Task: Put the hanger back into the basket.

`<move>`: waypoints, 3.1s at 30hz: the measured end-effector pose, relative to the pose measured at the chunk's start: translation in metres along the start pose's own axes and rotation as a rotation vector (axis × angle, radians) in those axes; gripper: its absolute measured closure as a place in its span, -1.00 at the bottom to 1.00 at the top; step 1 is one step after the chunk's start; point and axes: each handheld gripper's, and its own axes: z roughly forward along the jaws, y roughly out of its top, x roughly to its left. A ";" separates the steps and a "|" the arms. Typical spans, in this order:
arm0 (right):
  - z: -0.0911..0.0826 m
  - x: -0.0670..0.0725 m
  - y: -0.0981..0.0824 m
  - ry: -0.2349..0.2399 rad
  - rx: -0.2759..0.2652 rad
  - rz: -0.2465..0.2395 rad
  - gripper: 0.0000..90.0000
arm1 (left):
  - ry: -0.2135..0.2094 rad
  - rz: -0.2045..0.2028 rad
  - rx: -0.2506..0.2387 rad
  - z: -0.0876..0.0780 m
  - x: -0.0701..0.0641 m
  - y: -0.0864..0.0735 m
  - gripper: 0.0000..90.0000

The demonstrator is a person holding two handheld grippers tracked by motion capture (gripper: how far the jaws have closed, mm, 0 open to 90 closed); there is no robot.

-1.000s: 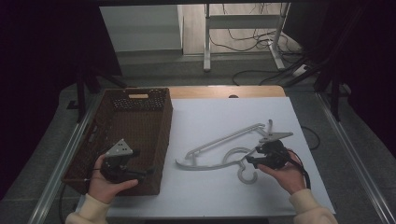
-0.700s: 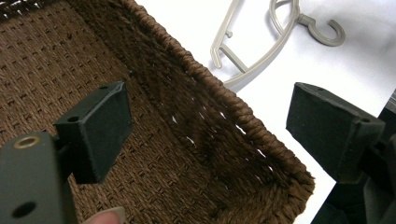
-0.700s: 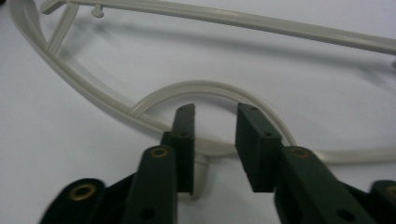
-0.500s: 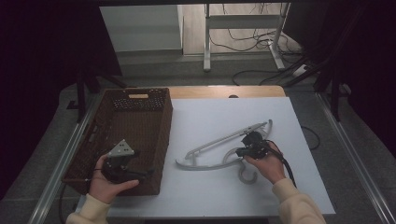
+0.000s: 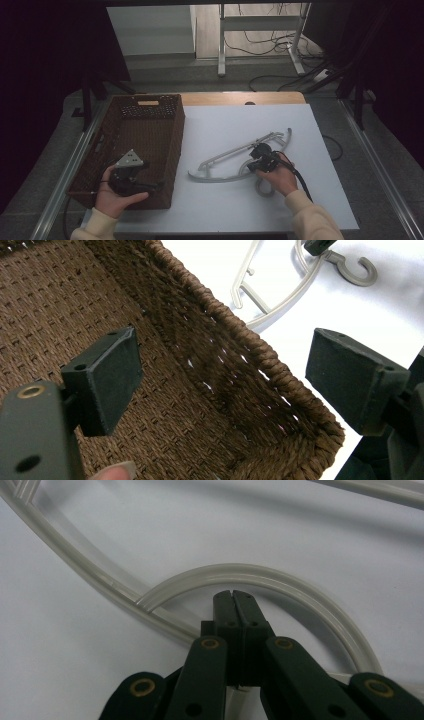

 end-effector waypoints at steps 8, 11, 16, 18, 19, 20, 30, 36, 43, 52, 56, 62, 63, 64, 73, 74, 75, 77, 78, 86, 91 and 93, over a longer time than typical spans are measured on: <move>-0.001 0.002 -0.002 0.006 0.018 -0.014 1.00 | 0.001 0.000 0.001 0.000 0.000 0.000 -0.66; 0.000 0.005 -0.005 0.014 0.052 -0.034 1.00 | 0.004 0.003 0.001 -0.002 0.000 0.000 -0.66; -0.005 0.009 -0.018 0.031 0.068 -0.056 1.00 | 0.004 0.002 -0.002 -0.002 0.001 0.000 -0.66; -0.007 0.010 -0.022 0.040 0.070 -0.054 1.00 | 0.003 0.001 -0.002 -0.002 0.001 0.000 -0.66; -0.010 0.011 -0.029 0.061 0.073 -0.048 1.00 | 0.003 0.002 -0.001 -0.002 0.001 0.000 -0.66; -0.011 0.011 -0.032 0.070 0.073 -0.053 1.00 | 0.002 0.003 -0.001 -0.002 0.001 0.000 -0.66; -0.019 0.023 -0.048 0.115 0.095 -0.091 1.00 | -0.006 0.005 -0.001 -0.001 -0.001 0.002 -0.66; -0.021 0.024 -0.051 0.118 0.090 -0.091 1.00 | -0.006 0.007 0.003 0.000 -0.001 0.001 -0.66; -0.056 0.016 -0.061 0.065 -0.084 -0.032 1.00 | -0.009 0.016 0.003 0.001 -0.003 0.002 -0.65; -0.086 -0.016 -0.107 -0.003 -0.201 0.174 0.99 | -0.014 0.028 0.001 0.002 -0.006 0.004 -0.65; -0.088 -0.028 -0.116 -0.001 -0.234 0.218 0.84 | -0.013 0.031 0.001 0.002 -0.007 0.005 -0.65; -0.088 -0.038 -0.118 -0.008 -0.310 0.217 -0.14 | -0.015 0.039 0.000 0.004 -0.008 0.005 -0.65; -0.089 -0.038 -0.118 -0.023 -0.318 0.213 -0.33 | -0.020 0.048 -0.004 0.004 -0.010 0.005 -0.65; -0.089 -0.039 -0.118 -0.031 -0.318 0.213 -0.40 | -0.021 0.048 -0.006 0.004 -0.011 0.006 -0.65; -0.091 -0.046 -0.122 -0.053 -0.335 0.217 -0.65 | -0.037 0.084 -0.017 0.005 -0.023 0.013 -0.64; -0.091 -0.047 -0.122 -0.052 -0.339 0.215 -0.65 | -0.042 0.089 -0.021 0.006 -0.025 0.014 -0.64; -0.092 -0.046 -0.122 -0.051 -0.341 0.215 -0.65 | -0.046 0.096 -0.021 0.007 -0.028 0.016 -0.64; -0.092 -0.046 -0.122 -0.053 -0.343 0.216 -0.65 | -0.055 0.108 -0.019 0.010 -0.033 0.020 -0.64; -0.093 -0.046 -0.122 -0.053 -0.344 0.219 -0.65 | -0.063 0.115 -0.019 0.012 -0.037 0.023 -0.64; -0.094 -0.049 -0.123 -0.053 -0.349 0.228 -0.65 | -0.174 0.219 0.031 0.037 -0.066 0.043 -0.57; -0.094 -0.049 -0.123 -0.052 -0.351 0.227 -0.64 | -0.219 0.266 0.066 0.056 -0.083 0.051 -0.54; -0.094 -0.049 -0.123 -0.052 -0.349 0.227 -0.64 | -0.229 0.275 0.070 0.059 -0.086 0.052 -0.54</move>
